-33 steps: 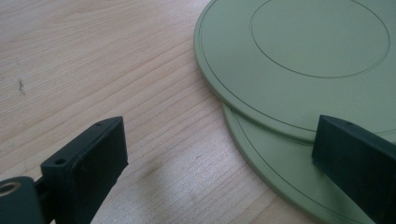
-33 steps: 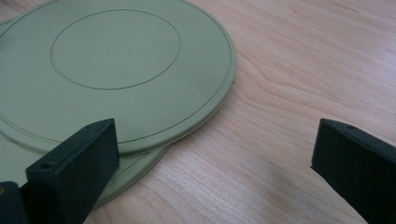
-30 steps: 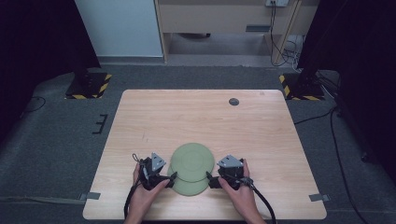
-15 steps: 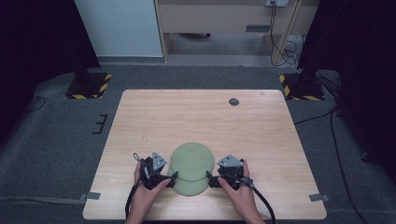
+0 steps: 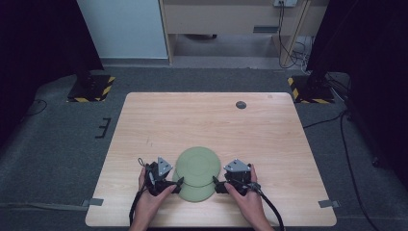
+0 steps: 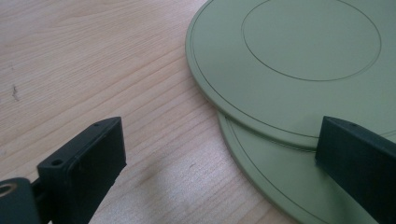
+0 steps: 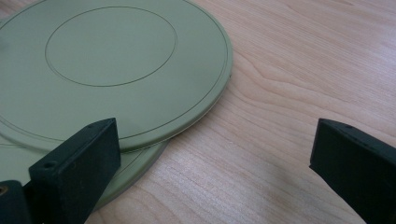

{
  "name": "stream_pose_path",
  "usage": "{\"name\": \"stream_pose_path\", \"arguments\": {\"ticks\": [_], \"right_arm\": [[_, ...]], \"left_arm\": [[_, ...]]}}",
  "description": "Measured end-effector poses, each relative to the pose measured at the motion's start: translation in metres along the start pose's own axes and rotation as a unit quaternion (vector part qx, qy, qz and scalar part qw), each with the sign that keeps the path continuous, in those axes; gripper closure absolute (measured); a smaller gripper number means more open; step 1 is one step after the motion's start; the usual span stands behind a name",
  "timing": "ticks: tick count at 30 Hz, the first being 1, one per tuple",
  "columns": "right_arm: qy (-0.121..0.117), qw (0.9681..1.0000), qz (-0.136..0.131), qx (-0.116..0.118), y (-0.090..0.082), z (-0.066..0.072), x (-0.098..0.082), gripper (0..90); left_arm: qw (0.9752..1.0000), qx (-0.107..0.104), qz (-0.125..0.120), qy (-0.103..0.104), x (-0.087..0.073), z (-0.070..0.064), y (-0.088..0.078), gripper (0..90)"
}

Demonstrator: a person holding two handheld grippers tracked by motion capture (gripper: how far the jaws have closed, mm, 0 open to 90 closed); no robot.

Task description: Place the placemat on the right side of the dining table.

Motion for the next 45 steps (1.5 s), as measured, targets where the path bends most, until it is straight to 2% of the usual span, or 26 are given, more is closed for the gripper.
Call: {"name": "stream_pose_path", "arguments": {"ticks": [4, 8, 9, 11, 13, 15, 18, 19, 24, 26, 27, 33, 36, 37, 40, 42, 45], "right_arm": [[-0.002, 1.0, -0.001, -0.002, -0.001, 0.0, 0.0, 4.0], [0.005, 0.9999, 0.004, 0.011, -0.007, 0.0, 0.005, 4.4], [-0.014, 0.9996, 0.016, 0.019, -0.011, -0.001, 0.011, 3.8], [-0.014, 0.999, 0.026, 0.032, -0.013, -0.003, 0.016, 3.3], [-0.014, 0.9987, 0.033, 0.037, -0.014, -0.005, 0.019, 3.2], [-0.016, 0.9979, 0.05, 0.038, -0.015, -0.013, 0.026, 3.7], [-0.007, 0.9976, 0.054, 0.043, -0.013, -0.019, 0.03, 5.2], [0.001, 0.9964, 0.065, 0.053, -0.01, -0.023, 0.034, 7.4], [0.011, 0.9948, 0.074, 0.07, -0.003, -0.028, 0.043, 8.1], [0.027, 0.9933, 0.077, 0.082, 0.001, -0.031, 0.048, 9.3], [0.028, 0.9921, 0.084, 0.089, 0.006, -0.033, 0.053, 9.5], [0.048, 0.9899, 0.095, 0.093, 0.021, -0.038, 0.061, 13.0], [0.046, 0.9887, 0.102, 0.1, 0.025, -0.038, 0.062, 15.2], [0.05, 0.9865, 0.111, 0.109, 0.029, -0.037, 0.064, 16.4], [0.052, 0.9855, 0.107, 0.121, 0.033, -0.037, 0.066, 16.3], [0.054, 0.9822, 0.12, 0.134, 0.037, -0.034, 0.064, 16.4], [0.051, 0.9801, 0.128, 0.143, 0.044, -0.032, 0.062, 16.4]], "left_arm": [[1.0, -0.002, -0.003, 0.002, 0.0, 0.0, -0.001, 2.4], [0.9999, -0.009, -0.003, 0.007, 0.0, -0.003, -0.003, 2.6], [0.9999, -0.01, -0.003, 0.009, 0.0, -0.004, -0.003, 2.6], [0.9999, -0.012, -0.004, 0.01, -0.001, -0.005, -0.004, 2.6], [0.9998, -0.013, -0.005, 0.011, -0.001, -0.005, -0.005, 2.6], [0.9998, -0.015, -0.004, 0.012, -0.002, -0.005, -0.005, 2.5], [0.9997, -0.019, -0.005, 0.013, -0.002, -0.006, -0.006, 2.4], [0.9996, -0.023, -0.004, 0.016, -0.002, -0.007, -0.006, 2.3], [0.9993, -0.029, -0.007, 0.022, -0.002, -0.012, -0.007, 2.1], [0.9992, -0.03, -0.008, 0.026, -0.002, -0.014, -0.006, 2.0], [0.9991, -0.032, -0.007, 0.027, -0.001, -0.015, -0.005, 1.9], [0.9991, -0.031, -0.008, 0.027, 0.0, -0.017, -0.002, 1.6], [0.9991, -0.029, -0.01, 0.029, 0.001, -0.018, -0.001, 1.7], [0.9991, -0.028, -0.009, 0.029, 0.001, -0.018, 0.0, 1.3], [0.9993, -0.028, -0.007, 0.023, 0.002, -0.017, 0.001, 0.1], [0.9993, -0.03, -0.006, 0.023, 0.002, -0.017, 0.002, 0.0], [0.9993, -0.03, -0.008, 0.021, 0.002, -0.017, 0.002, 0.0]]}}
Point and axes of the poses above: each handheld gripper's, and its own axes: y roughly forward along the jaws, x roughly out of its top, z roughly to its left, the point moved 5 cm from there along y, roughly forward along the jaws, and after that the axes turned 14 degrees about -z, right-handed, at the moved point
